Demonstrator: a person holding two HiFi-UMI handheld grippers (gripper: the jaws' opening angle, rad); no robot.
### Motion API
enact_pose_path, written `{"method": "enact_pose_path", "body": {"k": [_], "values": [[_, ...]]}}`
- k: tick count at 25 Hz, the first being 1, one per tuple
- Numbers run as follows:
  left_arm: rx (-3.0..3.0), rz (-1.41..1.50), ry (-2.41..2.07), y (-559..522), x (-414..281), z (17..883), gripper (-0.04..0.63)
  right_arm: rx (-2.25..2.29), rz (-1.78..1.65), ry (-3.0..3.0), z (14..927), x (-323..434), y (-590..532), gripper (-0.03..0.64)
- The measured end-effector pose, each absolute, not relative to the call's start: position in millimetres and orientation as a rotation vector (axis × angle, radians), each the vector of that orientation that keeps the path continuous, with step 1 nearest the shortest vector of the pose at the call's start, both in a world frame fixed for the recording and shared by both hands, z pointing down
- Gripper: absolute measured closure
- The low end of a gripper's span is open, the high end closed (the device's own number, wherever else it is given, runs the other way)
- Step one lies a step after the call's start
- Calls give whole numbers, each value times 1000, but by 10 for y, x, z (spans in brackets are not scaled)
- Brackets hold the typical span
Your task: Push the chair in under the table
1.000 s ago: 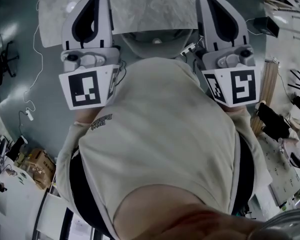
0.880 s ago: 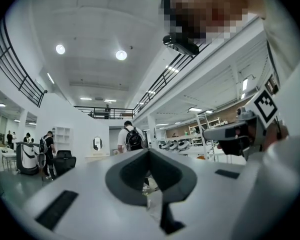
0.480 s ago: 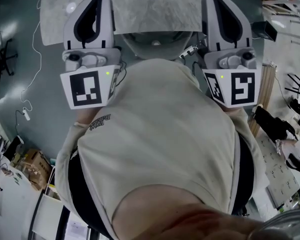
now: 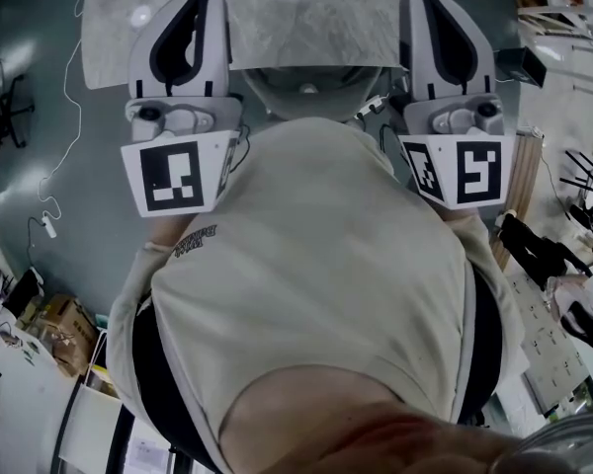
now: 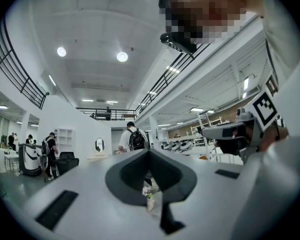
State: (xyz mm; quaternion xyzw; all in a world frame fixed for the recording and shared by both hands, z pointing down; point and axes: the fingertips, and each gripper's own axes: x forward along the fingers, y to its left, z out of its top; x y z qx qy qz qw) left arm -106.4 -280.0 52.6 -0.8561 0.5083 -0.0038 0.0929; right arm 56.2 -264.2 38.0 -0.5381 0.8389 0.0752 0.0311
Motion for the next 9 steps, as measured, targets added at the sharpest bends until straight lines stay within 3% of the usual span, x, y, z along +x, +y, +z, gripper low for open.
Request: {"method": "enact_pose_path", "body": {"k": [9], "values": [[-2536, -6, 1487, -2850, -1112, 495, 584, -1664, 205, 2574, 429, 553, -2738, 609]]}}
